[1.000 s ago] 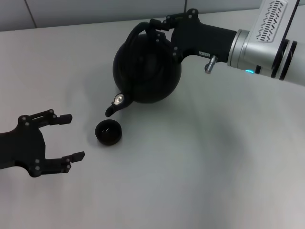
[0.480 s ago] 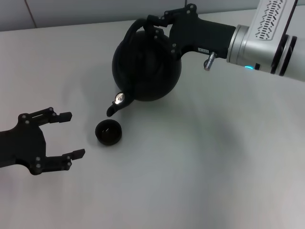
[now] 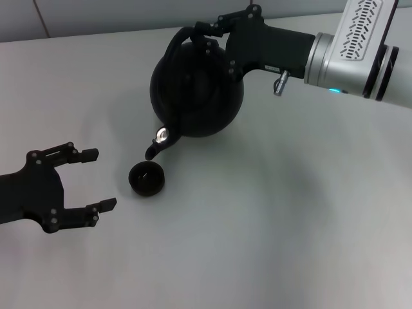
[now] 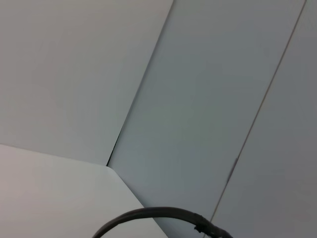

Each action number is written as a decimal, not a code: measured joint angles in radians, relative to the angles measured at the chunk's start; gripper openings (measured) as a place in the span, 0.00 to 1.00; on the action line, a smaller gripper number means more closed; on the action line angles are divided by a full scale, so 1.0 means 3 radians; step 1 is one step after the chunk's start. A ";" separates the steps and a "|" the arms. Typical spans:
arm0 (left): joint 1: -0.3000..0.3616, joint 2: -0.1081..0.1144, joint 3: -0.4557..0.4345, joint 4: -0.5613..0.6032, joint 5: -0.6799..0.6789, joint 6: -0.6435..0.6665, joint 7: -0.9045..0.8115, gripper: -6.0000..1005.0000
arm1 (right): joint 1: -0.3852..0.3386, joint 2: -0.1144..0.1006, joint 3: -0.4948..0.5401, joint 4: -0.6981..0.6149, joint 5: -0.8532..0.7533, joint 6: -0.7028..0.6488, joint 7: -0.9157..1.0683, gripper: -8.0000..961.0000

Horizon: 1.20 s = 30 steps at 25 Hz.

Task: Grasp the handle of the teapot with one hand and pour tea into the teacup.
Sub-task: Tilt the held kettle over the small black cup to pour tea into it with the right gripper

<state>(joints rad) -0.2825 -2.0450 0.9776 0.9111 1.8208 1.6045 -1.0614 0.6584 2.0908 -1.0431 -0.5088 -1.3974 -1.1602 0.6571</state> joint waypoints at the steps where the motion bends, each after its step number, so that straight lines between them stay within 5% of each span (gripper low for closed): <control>1: 0.0000 0.0000 0.0000 0.0000 0.0000 -0.0006 0.0000 0.84 | 0.0000 0.0000 -0.0001 -0.0006 0.0000 0.0000 -0.0018 0.13; 30: -0.0018 -0.0044 -0.0001 0.0000 0.0000 -0.0072 0.0000 0.84 | -0.0012 -0.0002 -0.0158 -0.0058 0.0199 0.0094 -0.0301 0.10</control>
<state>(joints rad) -0.2879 -2.0580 0.9772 0.9112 1.8208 1.5828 -1.0615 0.6550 2.0901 -1.0904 -0.5262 -1.3376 -1.1319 0.5668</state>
